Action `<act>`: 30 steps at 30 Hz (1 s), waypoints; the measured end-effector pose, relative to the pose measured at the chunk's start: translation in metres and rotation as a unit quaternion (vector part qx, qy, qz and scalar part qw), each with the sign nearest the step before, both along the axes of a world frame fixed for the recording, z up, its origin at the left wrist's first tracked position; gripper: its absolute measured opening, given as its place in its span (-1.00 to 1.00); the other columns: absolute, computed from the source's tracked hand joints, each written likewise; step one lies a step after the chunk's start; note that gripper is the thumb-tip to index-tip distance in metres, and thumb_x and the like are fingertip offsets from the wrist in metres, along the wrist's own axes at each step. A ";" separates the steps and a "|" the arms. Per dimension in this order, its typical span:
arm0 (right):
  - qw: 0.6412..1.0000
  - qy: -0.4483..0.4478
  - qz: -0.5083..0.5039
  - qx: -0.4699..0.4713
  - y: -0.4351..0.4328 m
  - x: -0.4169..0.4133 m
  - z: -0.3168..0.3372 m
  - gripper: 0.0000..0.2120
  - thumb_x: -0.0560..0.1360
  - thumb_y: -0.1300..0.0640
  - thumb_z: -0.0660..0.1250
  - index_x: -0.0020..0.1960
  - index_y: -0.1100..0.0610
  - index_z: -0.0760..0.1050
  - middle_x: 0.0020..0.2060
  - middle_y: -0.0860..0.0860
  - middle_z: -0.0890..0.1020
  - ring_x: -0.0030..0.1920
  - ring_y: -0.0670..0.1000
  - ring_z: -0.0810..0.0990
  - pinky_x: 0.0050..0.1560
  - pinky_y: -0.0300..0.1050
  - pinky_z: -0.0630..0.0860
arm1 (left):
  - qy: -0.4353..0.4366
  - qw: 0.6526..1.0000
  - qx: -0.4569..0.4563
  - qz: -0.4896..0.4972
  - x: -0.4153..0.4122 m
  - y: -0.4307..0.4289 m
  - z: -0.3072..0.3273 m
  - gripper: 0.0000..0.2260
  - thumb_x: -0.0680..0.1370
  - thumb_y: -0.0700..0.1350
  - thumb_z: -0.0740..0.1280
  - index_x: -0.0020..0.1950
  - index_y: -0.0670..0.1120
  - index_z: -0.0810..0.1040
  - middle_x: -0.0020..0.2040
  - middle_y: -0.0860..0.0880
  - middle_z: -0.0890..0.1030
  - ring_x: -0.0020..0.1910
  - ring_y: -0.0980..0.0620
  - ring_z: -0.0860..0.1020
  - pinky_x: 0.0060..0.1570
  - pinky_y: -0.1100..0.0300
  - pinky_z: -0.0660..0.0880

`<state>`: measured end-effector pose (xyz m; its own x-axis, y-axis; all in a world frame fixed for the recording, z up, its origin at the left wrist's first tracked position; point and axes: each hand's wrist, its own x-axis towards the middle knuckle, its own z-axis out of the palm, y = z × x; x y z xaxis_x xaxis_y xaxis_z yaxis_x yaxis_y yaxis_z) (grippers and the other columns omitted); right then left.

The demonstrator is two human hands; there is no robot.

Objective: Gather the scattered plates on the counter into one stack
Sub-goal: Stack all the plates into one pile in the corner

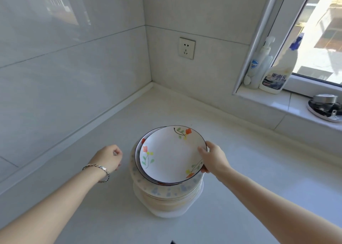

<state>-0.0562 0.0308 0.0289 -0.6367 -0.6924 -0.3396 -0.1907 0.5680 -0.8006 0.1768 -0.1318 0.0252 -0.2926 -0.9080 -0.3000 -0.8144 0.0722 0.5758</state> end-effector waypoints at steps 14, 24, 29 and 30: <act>0.990 0.133 0.035 0.027 0.014 0.018 -0.028 -0.64 0.54 0.11 0.14 0.31 0.17 0.37 0.26 0.09 0.39 0.31 0.10 0.30 0.25 -0.03 0.32 | -0.007 1.000 0.002 0.006 0.004 0.007 -0.012 -0.81 0.53 -0.23 0.18 -0.28 -0.08 0.43 -0.41 -0.02 0.57 -0.42 -0.03 0.55 -0.23 0.20 0.43; 0.990 -0.010 -0.092 -0.109 0.032 0.017 -0.066 -0.62 0.58 0.06 -0.01 -0.02 0.27 0.50 -0.11 0.17 0.53 0.00 0.10 0.44 0.04 -0.01 0.39 | 0.014 0.991 0.109 0.074 0.016 0.034 -0.055 -0.83 0.54 -0.26 0.16 -0.21 -0.13 0.45 -0.41 -0.07 0.55 -0.60 0.05 0.53 -0.43 0.29 0.33; 0.978 -0.129 -0.136 0.095 0.058 0.004 -0.135 -0.65 0.52 0.26 0.08 0.12 0.54 0.41 -0.29 0.13 0.42 -0.25 0.06 0.39 -0.24 -0.05 0.39 | 0.065 0.941 0.274 0.189 0.013 0.065 -0.101 -0.78 0.59 -0.28 0.12 -0.25 -0.14 0.35 -0.34 -0.15 0.51 -0.53 0.00 0.52 -0.40 0.24 0.31; 0.972 -0.153 -0.139 0.108 0.059 0.004 -0.144 -0.66 0.52 0.29 0.09 0.12 0.54 0.42 -0.35 0.12 0.43 -0.30 0.08 0.41 -0.29 -0.10 0.38 | 0.088 0.923 0.305 0.217 0.010 0.072 -0.110 -0.77 0.60 -0.28 0.12 -0.26 -0.14 0.35 -0.33 -0.15 0.51 -0.44 -0.02 0.51 -0.37 0.21 0.31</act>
